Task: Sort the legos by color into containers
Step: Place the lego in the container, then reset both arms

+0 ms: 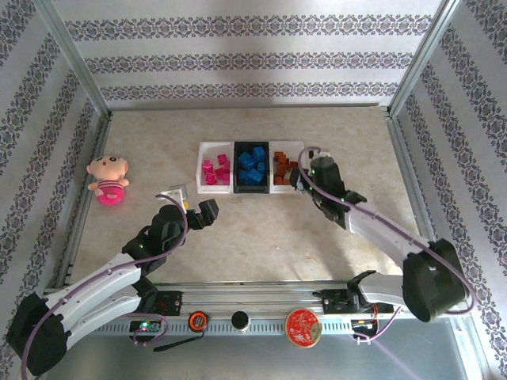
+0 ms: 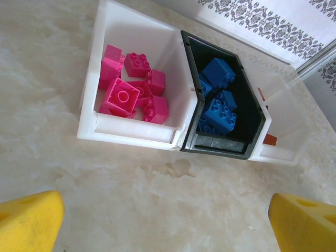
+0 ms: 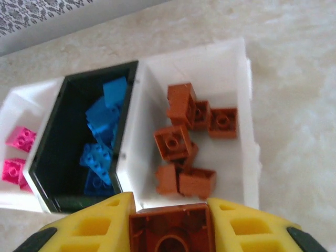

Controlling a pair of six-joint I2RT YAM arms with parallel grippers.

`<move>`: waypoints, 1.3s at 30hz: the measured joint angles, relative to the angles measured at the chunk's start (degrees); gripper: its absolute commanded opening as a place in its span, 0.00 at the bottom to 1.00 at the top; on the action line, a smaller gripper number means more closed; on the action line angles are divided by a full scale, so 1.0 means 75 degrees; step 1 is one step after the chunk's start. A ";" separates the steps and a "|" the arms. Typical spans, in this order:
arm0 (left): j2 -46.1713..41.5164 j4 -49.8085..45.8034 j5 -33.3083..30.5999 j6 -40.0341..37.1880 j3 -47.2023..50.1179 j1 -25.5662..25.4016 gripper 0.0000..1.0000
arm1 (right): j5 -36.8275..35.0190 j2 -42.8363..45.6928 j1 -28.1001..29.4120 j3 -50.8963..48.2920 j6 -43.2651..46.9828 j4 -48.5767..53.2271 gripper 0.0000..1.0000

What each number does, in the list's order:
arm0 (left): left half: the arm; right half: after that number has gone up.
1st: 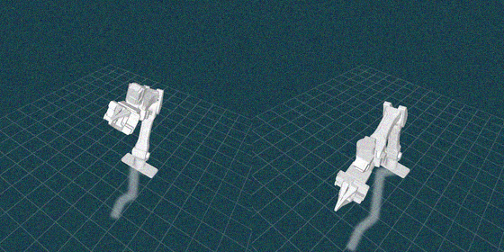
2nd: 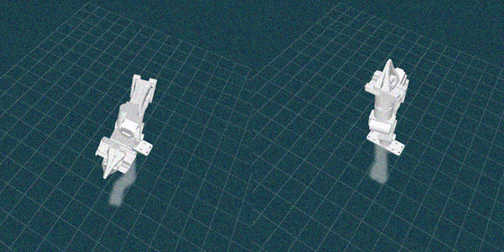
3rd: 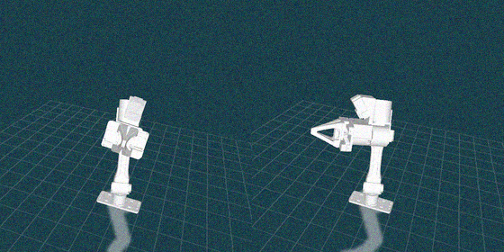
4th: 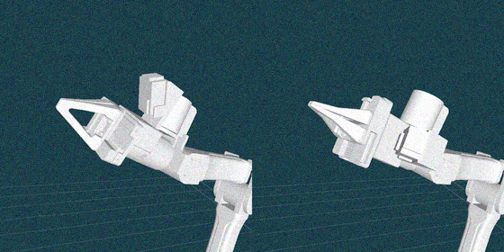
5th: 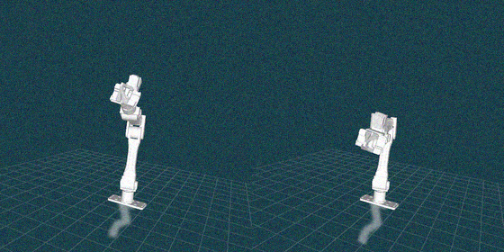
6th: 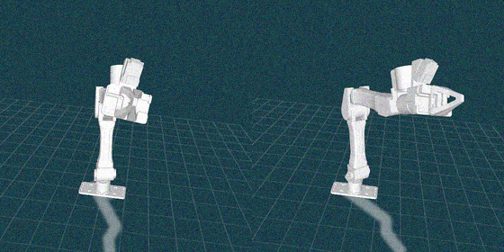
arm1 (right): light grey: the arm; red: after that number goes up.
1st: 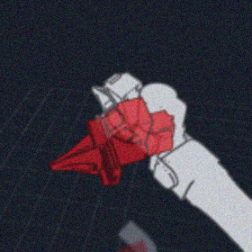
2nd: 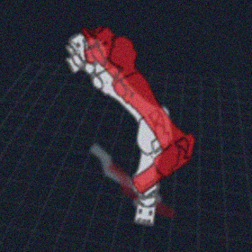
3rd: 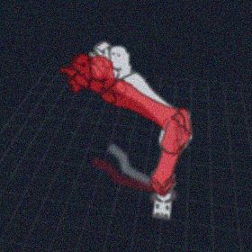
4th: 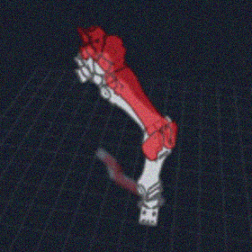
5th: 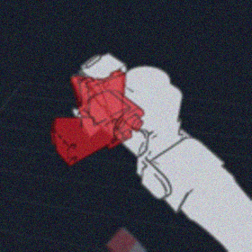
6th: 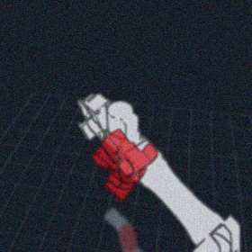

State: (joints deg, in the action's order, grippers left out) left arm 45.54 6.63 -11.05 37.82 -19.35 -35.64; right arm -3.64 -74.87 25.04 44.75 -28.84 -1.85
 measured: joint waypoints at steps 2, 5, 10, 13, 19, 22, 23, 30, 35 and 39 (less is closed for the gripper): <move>0.0000 -0.0003 0.0003 0.0000 0.0000 0.0000 1.00 | 0.0076 -0.0627 -0.0102 0.0597 0.0117 0.0015 0.33; -0.0003 -0.0017 0.0003 0.0000 0.0000 0.0000 1.00 | 0.0096 -0.1489 -0.0227 0.1209 0.0274 0.0052 0.35; -0.0061 -0.0189 0.0000 0.0000 0.0000 0.0000 1.00 | -0.0058 -0.2285 -0.0277 0.1670 0.0472 0.0338 0.48; -0.0140 -0.0303 -0.0009 -0.0003 -0.0003 0.0000 1.00 | -0.0259 -0.2524 -0.0277 0.2040 0.0635 0.0603 0.59; -0.0233 -0.0431 -0.0108 -0.0003 -0.0006 0.0000 1.00 | -0.0580 -0.2527 -0.0277 0.2393 0.0781 0.0761 0.69; -0.0236 -0.0495 -0.0227 -0.0012 -0.0050 0.0000 1.00 | -0.0609 -0.2224 -0.0277 0.2256 0.0790 0.0796 0.74; -0.0236 -0.0513 -0.0283 -0.0044 -0.0090 0.0000 1.00 | -0.0609 -0.2022 -0.0274 0.2136 0.0784 0.0790 0.90; 0.0353 -0.0469 -0.1125 -0.0662 -0.0775 0.0175 1.00 | -0.0764 -0.0361 -0.0204 0.0994 0.0697 0.0562 0.98; 0.1116 0.0306 -0.1647 -0.1722 -0.0825 0.0519 1.00 | -0.0965 0.0300 -0.0154 0.0149 0.0697 0.0353 0.98; 0.2212 0.0839 -0.1935 -0.2626 -0.1177 0.1070 1.00 | -0.1122 0.0490 -0.0154 -0.0157 0.0694 0.0361 0.98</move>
State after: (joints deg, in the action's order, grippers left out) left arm 62.13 12.93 -25.56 18.13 -28.18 -27.62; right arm -12.05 -71.20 23.88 43.57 -23.64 0.86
